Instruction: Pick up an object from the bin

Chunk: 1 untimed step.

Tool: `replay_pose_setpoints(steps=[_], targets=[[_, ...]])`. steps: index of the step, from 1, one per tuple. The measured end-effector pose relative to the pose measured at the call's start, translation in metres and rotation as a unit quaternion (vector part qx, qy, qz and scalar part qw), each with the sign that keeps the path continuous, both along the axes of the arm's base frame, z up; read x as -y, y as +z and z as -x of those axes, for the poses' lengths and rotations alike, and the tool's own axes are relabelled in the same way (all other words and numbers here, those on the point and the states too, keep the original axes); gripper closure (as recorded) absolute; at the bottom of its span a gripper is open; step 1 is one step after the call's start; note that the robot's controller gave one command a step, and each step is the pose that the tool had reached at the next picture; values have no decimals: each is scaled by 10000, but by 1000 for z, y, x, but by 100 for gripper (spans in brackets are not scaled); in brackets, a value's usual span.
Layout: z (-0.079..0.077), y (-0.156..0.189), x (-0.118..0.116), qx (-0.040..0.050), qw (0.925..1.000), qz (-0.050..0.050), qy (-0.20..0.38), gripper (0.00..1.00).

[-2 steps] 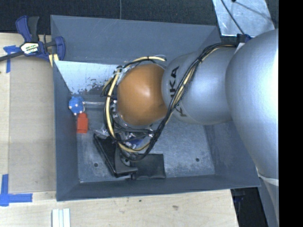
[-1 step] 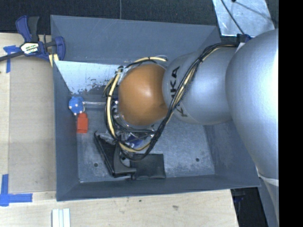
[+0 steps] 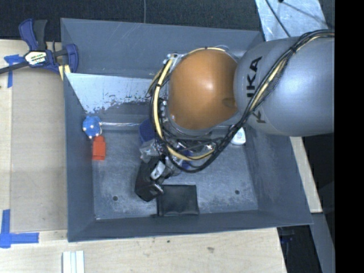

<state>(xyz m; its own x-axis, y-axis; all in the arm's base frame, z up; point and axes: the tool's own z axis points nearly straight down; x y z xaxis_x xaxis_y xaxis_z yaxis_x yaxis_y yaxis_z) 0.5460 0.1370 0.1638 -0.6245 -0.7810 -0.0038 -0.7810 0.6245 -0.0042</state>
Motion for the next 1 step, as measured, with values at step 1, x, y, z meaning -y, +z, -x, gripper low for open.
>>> replay_pose_setpoints(steps=[1], targets=[[-21, 116, -39, 7, 9997, -13, 230, 100]])
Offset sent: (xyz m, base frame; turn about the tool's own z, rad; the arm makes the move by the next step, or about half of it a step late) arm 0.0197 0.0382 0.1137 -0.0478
